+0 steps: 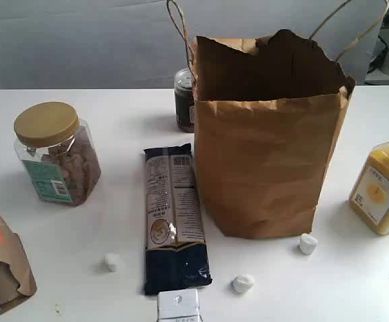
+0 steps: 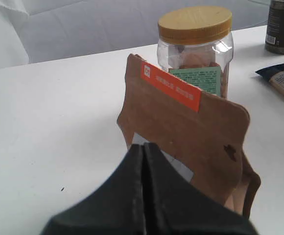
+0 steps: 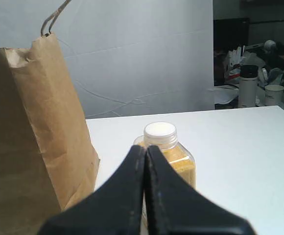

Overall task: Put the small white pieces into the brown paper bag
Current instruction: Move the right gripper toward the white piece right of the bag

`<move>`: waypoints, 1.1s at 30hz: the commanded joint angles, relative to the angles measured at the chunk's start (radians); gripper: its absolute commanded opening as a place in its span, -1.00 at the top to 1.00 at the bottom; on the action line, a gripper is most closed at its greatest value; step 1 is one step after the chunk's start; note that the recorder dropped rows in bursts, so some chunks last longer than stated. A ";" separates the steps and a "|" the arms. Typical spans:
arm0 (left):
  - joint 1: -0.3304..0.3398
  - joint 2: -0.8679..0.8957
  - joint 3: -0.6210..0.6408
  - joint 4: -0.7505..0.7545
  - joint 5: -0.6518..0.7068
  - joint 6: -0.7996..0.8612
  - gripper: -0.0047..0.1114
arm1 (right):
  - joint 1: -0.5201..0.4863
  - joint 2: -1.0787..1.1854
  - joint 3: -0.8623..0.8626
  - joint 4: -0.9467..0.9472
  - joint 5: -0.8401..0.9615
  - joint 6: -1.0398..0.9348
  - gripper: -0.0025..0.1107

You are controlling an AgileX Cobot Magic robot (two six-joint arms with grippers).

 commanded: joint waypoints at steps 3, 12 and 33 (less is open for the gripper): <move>-0.008 -0.003 0.003 -0.009 -0.006 -0.002 0.92 | -0.002 -0.005 0.004 0.011 -0.029 0.000 0.96; -0.008 -0.003 0.003 -0.009 -0.006 -0.002 0.92 | 0.023 -0.005 0.000 0.324 -0.189 0.064 0.96; -0.008 -0.003 0.003 -0.009 -0.006 -0.002 0.92 | 0.131 1.025 -0.397 0.561 0.347 -0.427 0.93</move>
